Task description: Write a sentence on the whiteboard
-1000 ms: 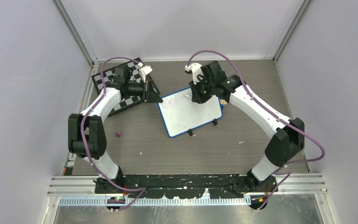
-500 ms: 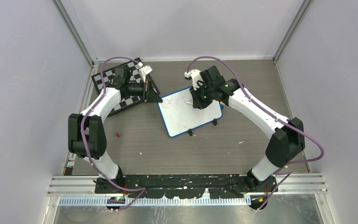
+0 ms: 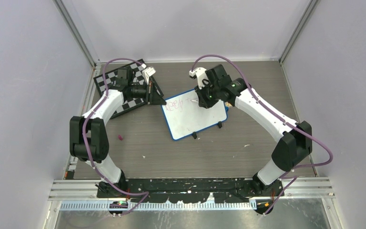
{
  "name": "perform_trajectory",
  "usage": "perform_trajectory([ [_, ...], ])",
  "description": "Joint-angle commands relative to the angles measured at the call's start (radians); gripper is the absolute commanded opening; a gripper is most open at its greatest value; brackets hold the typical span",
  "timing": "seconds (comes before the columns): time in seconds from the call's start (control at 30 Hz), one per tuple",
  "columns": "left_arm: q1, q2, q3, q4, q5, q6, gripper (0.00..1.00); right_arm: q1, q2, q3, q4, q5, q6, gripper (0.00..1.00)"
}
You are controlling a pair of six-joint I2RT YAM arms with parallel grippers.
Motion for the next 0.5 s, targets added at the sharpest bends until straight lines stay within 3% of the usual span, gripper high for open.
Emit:
perform_trajectory([
  [0.0,-0.007,-0.003,0.011,-0.015,0.006,0.006,0.02,-0.004,-0.035,0.075,0.023,0.030,-0.023,0.00],
  [0.47,-0.007,0.000,0.011,-0.021,-0.003,0.018,0.02,-0.009,0.006,0.069,0.043,0.064,-0.030,0.00],
])
